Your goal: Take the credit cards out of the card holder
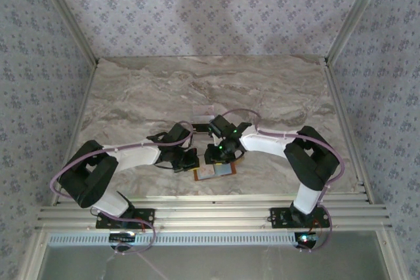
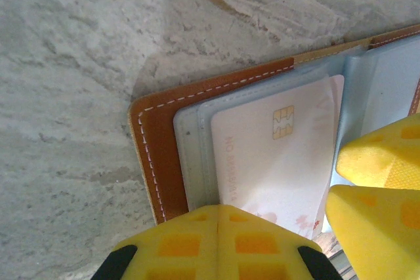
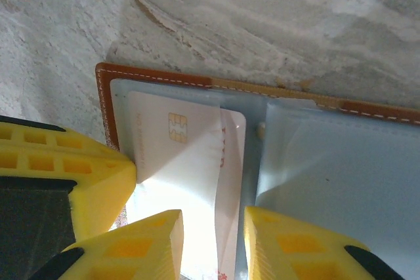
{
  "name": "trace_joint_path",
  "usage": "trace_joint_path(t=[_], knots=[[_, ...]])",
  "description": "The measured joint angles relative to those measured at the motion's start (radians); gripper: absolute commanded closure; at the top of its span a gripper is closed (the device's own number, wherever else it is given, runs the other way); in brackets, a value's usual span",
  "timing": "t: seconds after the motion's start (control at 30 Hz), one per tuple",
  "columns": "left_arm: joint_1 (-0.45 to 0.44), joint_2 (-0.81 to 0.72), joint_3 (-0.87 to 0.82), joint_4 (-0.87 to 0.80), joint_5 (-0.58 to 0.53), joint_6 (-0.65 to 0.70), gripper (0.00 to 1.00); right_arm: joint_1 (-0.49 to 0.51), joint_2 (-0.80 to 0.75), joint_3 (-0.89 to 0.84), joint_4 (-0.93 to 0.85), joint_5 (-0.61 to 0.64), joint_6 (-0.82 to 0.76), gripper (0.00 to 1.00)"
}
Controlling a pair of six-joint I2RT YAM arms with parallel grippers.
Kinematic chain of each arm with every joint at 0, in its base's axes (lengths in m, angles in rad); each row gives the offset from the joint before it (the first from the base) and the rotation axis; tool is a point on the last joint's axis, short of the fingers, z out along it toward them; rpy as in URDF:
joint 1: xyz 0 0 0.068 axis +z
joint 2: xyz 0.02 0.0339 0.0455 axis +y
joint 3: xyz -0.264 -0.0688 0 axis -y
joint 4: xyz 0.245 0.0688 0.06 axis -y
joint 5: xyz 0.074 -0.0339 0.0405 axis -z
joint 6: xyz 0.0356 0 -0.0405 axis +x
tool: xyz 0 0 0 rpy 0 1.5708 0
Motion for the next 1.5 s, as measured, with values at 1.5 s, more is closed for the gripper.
trace_joint_path(t=[1.5], knots=[[0.0, 0.001, 0.001, -0.004, -0.007, 0.0, 1.0, -0.085, -0.104, -0.246, 0.411, -0.274, 0.178, 0.88]])
